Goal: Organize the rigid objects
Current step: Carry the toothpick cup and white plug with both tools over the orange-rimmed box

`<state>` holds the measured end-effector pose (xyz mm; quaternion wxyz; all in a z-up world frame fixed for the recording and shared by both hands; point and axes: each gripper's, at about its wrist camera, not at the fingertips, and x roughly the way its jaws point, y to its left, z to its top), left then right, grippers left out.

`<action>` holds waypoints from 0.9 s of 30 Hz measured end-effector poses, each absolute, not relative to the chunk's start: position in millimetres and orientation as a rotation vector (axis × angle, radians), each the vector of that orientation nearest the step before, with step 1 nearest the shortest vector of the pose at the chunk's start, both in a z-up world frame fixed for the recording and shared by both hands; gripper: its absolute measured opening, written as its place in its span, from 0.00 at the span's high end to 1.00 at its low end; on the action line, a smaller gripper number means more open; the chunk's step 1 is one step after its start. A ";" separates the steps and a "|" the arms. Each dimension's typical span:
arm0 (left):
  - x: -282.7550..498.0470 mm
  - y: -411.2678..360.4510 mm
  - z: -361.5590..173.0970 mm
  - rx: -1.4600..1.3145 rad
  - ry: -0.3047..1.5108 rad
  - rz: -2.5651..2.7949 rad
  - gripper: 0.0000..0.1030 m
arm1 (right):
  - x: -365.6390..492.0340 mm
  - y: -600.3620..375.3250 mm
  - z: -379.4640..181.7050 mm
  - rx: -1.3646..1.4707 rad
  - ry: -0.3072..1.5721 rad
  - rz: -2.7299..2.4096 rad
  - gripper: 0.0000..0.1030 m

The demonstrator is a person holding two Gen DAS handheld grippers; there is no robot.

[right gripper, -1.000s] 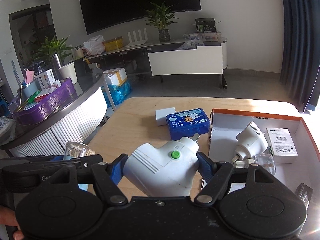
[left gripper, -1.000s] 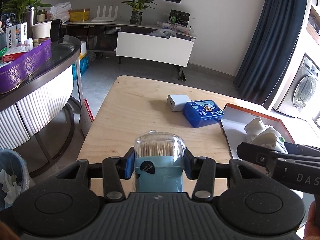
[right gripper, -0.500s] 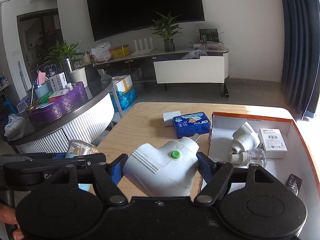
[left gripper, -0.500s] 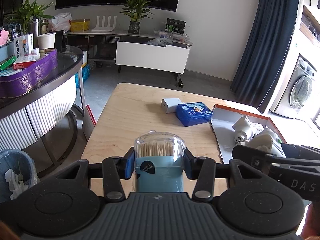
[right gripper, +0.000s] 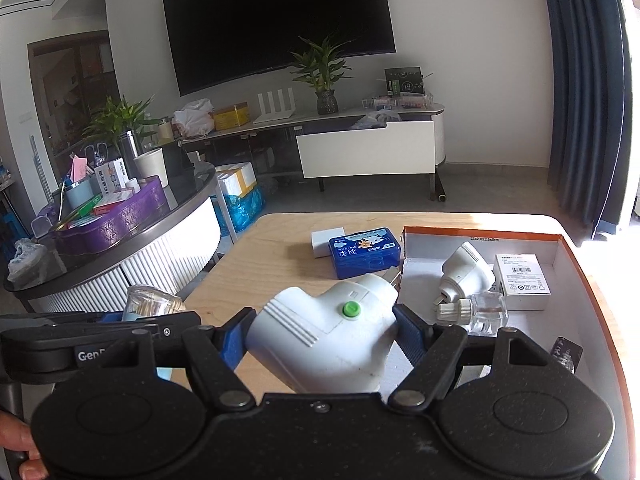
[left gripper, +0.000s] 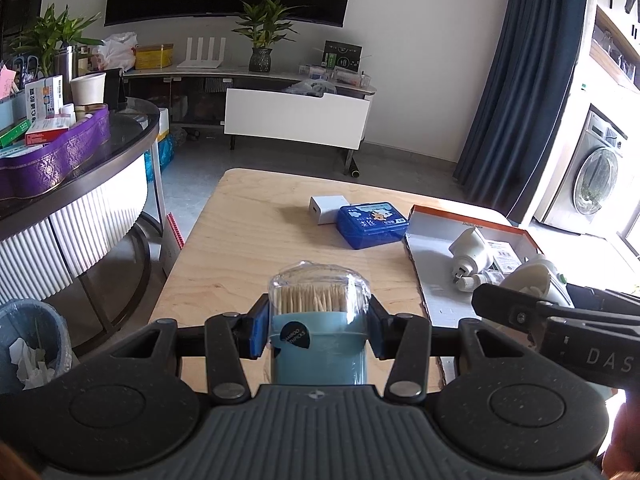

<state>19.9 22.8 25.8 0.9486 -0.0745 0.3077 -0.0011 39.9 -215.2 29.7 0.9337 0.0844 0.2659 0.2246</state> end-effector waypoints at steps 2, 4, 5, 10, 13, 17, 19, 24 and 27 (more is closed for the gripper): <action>18.7 20.8 26.0 -0.149 0.624 -0.006 0.54 | 37.8 -217.4 30.1 0.172 0.538 0.455 0.14; 16.5 17.6 25.5 -0.149 0.624 -0.010 0.54 | 36.7 -220.4 30.8 0.176 0.533 0.449 0.14; 15.8 16.5 25.4 -0.147 0.624 -0.012 0.54 | 36.2 -221.8 31.0 0.178 0.532 0.447 0.14; 12.9 9.8 26.2 -0.139 0.622 -0.023 0.54 | 32.8 -227.4 32.4 0.182 0.522 0.438 0.14; 11.3 6.9 26.6 -0.140 0.622 -0.032 0.54 | 30.7 -231.1 32.5 0.185 0.518 0.433 0.14; 9.5 3.3 27.3 -0.136 0.621 -0.040 0.54 | 28.3 -235.0 32.9 0.191 0.515 0.425 0.14; 8.8 2.4 27.1 -0.136 0.621 -0.041 0.54 | 27.2 -236.0 33.3 0.194 0.513 0.423 0.14; 8.8 0.1 27.6 -0.132 0.620 -0.044 0.54 | 25.1 -241.0 33.4 0.196 0.508 0.419 0.14; 8.5 -3.9 28.6 -0.131 0.620 -0.049 0.54 | 24.5 -243.0 34.5 0.198 0.503 0.413 0.14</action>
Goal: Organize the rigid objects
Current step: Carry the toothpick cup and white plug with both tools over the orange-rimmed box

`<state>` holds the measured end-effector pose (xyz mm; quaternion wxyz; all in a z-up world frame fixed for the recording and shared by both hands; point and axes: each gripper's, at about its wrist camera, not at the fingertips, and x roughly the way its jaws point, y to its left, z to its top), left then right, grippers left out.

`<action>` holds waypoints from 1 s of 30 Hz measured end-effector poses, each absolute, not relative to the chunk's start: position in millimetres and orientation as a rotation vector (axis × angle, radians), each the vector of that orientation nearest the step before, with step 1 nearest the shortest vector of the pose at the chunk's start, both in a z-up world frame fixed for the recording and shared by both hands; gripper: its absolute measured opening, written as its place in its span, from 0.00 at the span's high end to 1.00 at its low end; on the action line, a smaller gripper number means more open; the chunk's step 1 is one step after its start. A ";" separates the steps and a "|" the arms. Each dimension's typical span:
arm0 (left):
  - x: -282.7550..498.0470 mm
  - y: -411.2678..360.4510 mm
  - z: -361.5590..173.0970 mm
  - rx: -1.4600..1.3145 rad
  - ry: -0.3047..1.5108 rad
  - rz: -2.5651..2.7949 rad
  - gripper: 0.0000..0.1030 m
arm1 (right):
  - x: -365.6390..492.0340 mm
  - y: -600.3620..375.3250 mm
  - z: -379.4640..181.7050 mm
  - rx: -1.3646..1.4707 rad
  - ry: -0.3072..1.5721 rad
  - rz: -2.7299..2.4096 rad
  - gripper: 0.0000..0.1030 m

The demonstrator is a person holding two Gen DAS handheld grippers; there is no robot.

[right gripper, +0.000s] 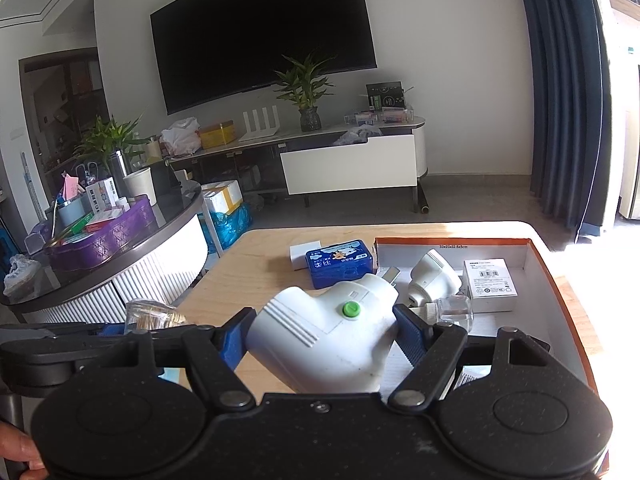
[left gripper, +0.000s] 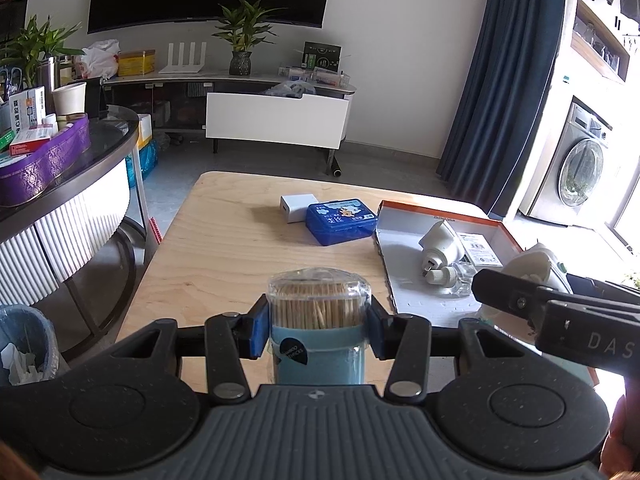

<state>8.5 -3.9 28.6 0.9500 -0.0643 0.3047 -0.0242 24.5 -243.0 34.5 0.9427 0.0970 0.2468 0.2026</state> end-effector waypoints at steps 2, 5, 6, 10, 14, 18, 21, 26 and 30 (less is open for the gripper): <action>8.8 -5.5 28.7 -0.127 0.620 -0.054 0.54 | 24.1 -244.7 34.8 0.198 0.501 0.406 0.14; 9.1 -8.9 28.7 -0.124 0.623 -0.062 0.54 | 23.1 -246.8 34.9 0.202 0.499 0.398 0.14; 9.1 -9.9 28.8 -0.123 0.623 -0.064 0.54 | 22.9 -248.1 34.8 0.203 0.499 0.396 0.14; 9.1 -14.9 30.1 -0.116 0.620 -0.075 0.54 | 22.1 -254.4 34.4 0.209 0.495 0.385 0.14; 10.4 -19.8 30.6 -0.112 0.619 -0.087 0.54 | 20.8 -259.5 34.2 0.213 0.491 0.376 0.14; 12.0 -25.4 29.8 -0.111 0.623 -0.102 0.54 | 20.2 -265.0 34.3 0.217 0.488 0.362 0.14; 13.4 -30.6 30.3 -0.105 0.624 -0.114 0.54 | 20.4 -269.1 34.7 0.221 0.486 0.352 0.14; 15.3 -38.3 31.2 -0.093 0.622 -0.134 0.54 | 21.9 -275.8 33.5 0.226 0.486 0.335 0.14; 17.9 -45.0 30.7 -0.086 0.625 -0.148 0.54 | 22.3 -280.6 32.1 0.230 0.488 0.320 0.14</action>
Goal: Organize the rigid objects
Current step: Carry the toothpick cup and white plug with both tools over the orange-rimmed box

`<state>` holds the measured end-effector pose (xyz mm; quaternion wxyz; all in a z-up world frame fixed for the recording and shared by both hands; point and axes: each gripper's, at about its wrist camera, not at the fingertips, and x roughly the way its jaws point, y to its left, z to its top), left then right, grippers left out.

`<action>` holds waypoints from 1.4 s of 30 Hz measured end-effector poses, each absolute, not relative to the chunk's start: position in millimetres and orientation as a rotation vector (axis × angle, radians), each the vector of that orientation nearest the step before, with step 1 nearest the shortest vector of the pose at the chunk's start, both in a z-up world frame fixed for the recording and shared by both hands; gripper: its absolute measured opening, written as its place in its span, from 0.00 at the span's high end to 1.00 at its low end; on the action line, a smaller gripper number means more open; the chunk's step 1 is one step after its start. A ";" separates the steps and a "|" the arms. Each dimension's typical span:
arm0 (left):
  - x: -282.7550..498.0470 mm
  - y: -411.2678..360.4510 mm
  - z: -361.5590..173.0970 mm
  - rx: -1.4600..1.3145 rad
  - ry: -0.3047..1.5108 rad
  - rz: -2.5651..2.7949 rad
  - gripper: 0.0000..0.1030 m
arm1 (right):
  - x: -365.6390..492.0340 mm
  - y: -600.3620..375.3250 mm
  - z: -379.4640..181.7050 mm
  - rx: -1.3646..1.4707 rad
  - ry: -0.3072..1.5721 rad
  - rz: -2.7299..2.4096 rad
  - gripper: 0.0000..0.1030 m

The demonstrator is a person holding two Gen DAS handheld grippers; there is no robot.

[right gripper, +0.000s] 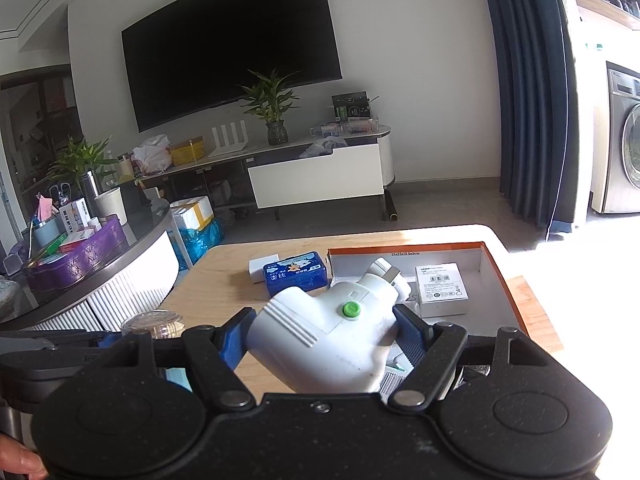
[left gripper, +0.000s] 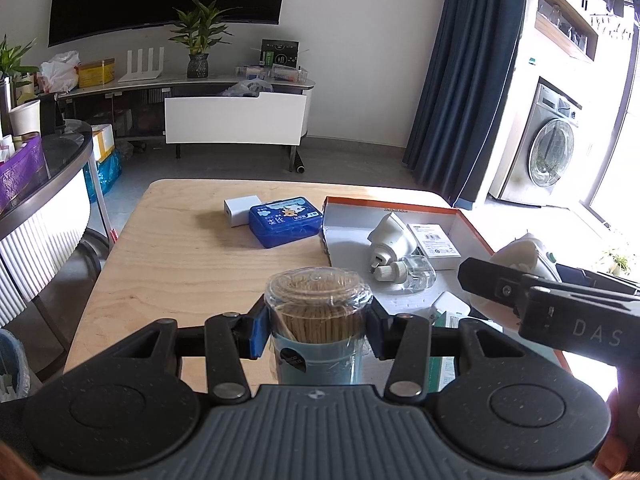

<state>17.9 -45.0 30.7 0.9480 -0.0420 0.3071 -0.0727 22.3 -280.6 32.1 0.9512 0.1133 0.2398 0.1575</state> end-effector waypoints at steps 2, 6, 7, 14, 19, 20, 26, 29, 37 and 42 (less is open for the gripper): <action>19.2 -47.2 30.6 -0.082 0.627 -0.155 0.54 | 23.2 -282.4 31.9 0.232 0.488 0.313 0.14; 22.4 -52.9 30.2 -0.077 0.629 -0.167 0.54 | 24.6 -287.4 31.6 0.236 0.489 0.298 0.14; 23.3 -54.8 30.5 -0.076 0.630 -0.172 0.54 | 24.9 -289.4 30.9 0.237 0.490 0.294 0.14; 28.3 -67.3 29.1 -0.067 0.638 -0.202 0.54 | 26.8 -297.7 29.4 0.242 0.495 0.266 0.14; 32.5 -77.7 28.4 -0.059 0.642 -0.227 0.54 | 27.8 -308.2 27.3 0.247 0.496 0.237 0.14; 33.1 -79.7 28.3 -0.057 0.643 -0.232 0.54 | 27.9 -309.9 26.9 0.248 0.497 0.233 0.14; 37.8 -92.5 27.7 -0.048 0.649 -0.266 0.54 | 28.4 -325.5 23.8 0.260 0.503 0.195 0.14; 40.1 -98.9 26.6 -0.043 0.652 -0.282 0.54 | 28.2 -333.2 23.1 0.266 0.501 0.176 0.14; 46.3 -111.7 24.9 -0.029 0.659 -0.313 0.54 | 30.6 -353.1 19.4 0.279 0.502 0.135 0.14; 51.1 -118.0 24.2 -0.026 0.662 -0.324 0.54 | 32.7 -358.8 19.5 0.283 0.500 0.121 0.14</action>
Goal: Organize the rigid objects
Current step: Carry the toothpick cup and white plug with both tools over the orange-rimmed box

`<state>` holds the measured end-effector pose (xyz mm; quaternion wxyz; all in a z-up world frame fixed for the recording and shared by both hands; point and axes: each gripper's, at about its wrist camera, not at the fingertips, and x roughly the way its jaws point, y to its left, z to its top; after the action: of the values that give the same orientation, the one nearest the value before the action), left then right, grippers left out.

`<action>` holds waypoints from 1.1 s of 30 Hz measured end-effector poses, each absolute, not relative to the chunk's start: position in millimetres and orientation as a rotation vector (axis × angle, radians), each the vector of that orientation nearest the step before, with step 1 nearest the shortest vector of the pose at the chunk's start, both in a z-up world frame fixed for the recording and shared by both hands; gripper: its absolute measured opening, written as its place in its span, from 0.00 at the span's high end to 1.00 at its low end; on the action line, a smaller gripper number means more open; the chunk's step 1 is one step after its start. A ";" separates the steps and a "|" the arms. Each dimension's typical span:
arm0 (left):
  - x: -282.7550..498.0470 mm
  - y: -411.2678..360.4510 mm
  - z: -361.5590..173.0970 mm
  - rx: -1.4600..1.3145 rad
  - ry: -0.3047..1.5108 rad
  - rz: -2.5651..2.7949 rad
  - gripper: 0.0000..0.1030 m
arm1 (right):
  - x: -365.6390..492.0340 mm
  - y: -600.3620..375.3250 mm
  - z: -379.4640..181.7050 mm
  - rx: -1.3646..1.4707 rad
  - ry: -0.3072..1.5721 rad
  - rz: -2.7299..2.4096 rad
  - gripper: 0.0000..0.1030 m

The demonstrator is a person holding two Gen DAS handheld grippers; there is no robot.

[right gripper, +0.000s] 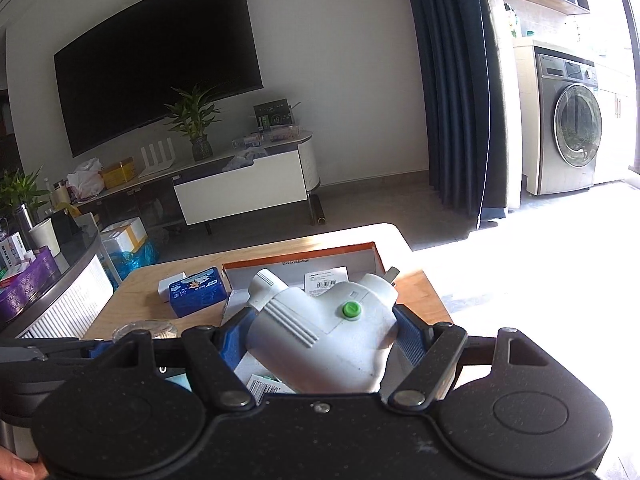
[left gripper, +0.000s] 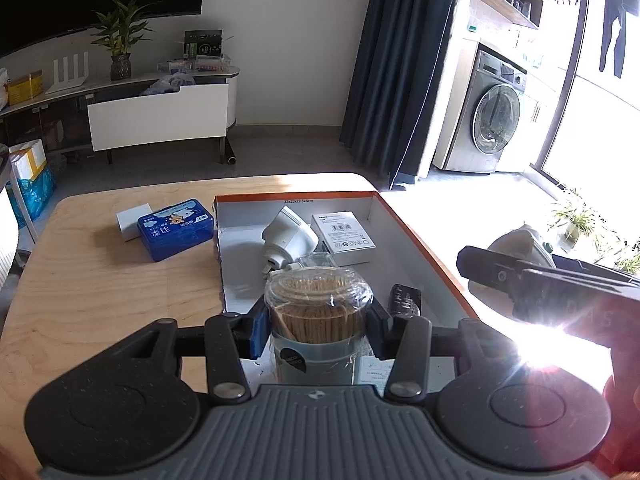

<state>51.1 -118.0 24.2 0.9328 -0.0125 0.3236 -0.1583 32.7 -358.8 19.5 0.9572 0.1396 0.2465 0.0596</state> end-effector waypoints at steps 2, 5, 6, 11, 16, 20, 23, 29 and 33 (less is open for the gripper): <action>52.3 -120.3 24.0 -0.025 0.664 -0.330 0.54 | 35.0 -360.6 19.7 0.284 0.500 0.118 0.14; 53.6 -124.7 23.1 -0.021 0.669 -0.339 0.54 | 38.9 -363.4 19.7 0.286 0.500 0.114 0.14; 53.8 -126.3 22.6 -0.018 0.671 -0.341 0.54 | 40.1 -364.2 19.1 0.288 0.501 0.113 0.14; 56.9 -131.4 21.5 -0.013 0.679 -0.346 0.54 | 46.0 -365.3 18.4 0.286 0.506 0.114 0.14; 60.1 -135.3 21.0 -0.010 0.684 -0.350 0.54 | 51.5 -367.2 17.0 0.285 0.510 0.116 0.14; 62.1 -139.1 19.6 -0.005 0.689 -0.356 0.54 | 55.4 -368.1 16.2 0.282 0.513 0.116 0.14; 63.9 -141.8 19.2 -0.003 0.693 -0.361 0.54 | 58.2 -368.8 14.9 0.283 0.515 0.118 0.14; 66.8 -146.9 17.4 0.002 0.701 -0.374 0.54 | 62.5 -369.2 11.9 0.282 0.527 0.122 0.14; 68.9 -148.9 16.6 0.004 0.705 -0.380 0.54 | 66.2 -369.6 13.6 0.282 0.533 0.123 0.14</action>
<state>68.9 -148.9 16.6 0.9210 0.0019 0.3431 -0.1847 66.2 -369.6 13.6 0.9530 0.1388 0.2625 0.0604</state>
